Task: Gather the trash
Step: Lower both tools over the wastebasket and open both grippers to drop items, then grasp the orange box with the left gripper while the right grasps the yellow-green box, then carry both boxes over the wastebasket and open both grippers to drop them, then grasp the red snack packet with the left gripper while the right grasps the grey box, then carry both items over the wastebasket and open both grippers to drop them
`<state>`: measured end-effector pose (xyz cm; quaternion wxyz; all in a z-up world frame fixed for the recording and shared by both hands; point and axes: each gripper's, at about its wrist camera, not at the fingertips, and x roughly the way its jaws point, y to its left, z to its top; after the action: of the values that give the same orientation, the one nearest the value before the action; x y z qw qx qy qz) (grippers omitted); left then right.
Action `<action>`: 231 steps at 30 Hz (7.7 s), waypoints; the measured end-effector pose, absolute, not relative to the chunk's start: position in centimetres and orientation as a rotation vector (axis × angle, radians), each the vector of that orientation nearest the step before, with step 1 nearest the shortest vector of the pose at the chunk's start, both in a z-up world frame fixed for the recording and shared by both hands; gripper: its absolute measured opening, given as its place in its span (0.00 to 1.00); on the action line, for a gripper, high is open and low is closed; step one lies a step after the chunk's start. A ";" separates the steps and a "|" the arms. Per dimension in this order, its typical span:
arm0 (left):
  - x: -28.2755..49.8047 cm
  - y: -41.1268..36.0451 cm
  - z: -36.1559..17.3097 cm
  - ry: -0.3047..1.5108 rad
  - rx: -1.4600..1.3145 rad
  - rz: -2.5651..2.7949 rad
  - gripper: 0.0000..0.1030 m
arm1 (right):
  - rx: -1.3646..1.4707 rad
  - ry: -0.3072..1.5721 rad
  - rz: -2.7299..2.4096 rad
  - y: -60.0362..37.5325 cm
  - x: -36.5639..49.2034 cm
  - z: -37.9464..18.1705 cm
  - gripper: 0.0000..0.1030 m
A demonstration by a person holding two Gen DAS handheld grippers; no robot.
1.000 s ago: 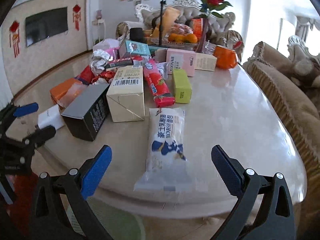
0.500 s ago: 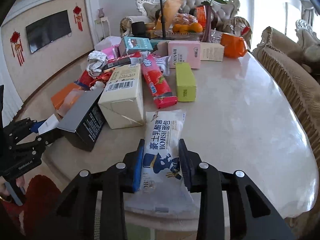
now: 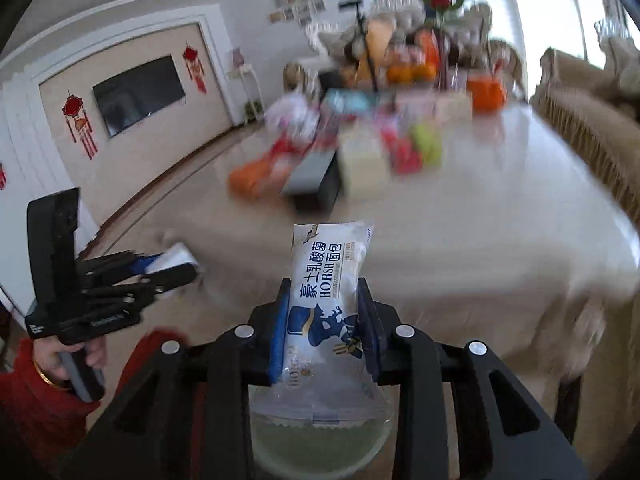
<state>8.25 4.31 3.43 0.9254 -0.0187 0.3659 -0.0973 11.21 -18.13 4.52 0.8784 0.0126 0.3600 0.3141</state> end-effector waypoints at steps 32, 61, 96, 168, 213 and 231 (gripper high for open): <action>5.1 2.8 -4.5 0.867 -0.040 -0.109 0.93 | -0.004 0.833 0.415 -17.3 7.4 -4.4 0.66; 27.7 12.3 4.2 0.861 0.022 -0.051 0.93 | -0.156 0.679 0.336 -14.4 32.3 7.2 0.70; 24.3 15.2 7.6 0.749 -0.086 -0.117 0.68 | 0.040 0.778 0.430 -19.2 32.8 8.9 0.26; 26.7 13.4 8.1 0.761 0.021 -0.002 0.93 | -0.087 0.714 0.543 -8.5 19.9 4.7 0.66; 29.1 16.2 10.1 0.784 0.043 0.034 0.51 | 0.254 0.701 0.670 -13.0 19.7 7.1 0.38; 8.2 3.9 2.4 0.854 0.029 -0.317 0.51 | 0.163 0.847 0.668 -15.7 8.7 1.3 0.38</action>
<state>8.21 3.86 2.37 0.8979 0.0139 0.4124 -0.1532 8.70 -15.68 1.26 0.8549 0.0776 0.4029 0.3175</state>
